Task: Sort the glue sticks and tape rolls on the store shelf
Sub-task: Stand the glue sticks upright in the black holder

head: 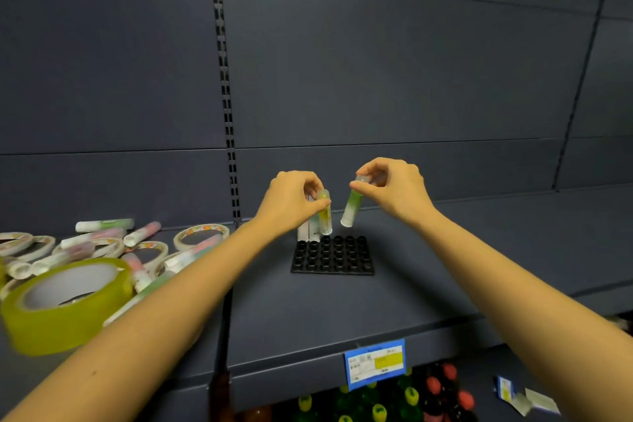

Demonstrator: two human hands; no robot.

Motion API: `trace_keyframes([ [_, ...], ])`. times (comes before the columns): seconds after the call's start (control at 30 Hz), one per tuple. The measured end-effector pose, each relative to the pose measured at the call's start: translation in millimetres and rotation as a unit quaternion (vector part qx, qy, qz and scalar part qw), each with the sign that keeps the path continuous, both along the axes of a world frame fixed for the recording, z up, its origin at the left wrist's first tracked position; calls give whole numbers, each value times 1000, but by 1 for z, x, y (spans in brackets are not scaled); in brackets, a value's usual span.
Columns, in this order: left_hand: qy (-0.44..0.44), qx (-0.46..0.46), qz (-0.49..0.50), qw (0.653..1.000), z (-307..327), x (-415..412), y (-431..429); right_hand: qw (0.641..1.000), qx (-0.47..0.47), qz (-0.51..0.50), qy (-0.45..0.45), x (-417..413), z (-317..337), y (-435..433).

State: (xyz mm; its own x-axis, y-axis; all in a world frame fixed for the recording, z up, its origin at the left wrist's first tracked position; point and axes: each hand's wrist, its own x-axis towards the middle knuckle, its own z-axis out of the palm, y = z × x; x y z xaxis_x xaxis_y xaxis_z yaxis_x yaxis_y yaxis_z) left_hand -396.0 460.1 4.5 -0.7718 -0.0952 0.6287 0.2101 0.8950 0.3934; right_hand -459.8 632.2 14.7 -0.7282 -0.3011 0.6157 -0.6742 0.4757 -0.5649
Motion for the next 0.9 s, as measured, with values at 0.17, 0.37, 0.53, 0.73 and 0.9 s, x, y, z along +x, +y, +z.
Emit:
trace_keyframes([
  [0.17,-31,-22,31,999,-8,-13,5,1000,6,24,-3,-16,-5,-1],
  [0.37,-33,-122,90,988,-5,-21,8,999,13,38,-7,-30,-11,-5],
  [0.53,-26,-278,143,950,-5,-32,8,999,16,49,-19,-39,-18,-11],
  [0.73,-54,-282,126,950,-6,-41,9,997,33,61,-28,-43,-25,-20],
  [0.9,-62,-236,101,964,0,-36,4,995,95,38,10,-41,-24,-23],
])
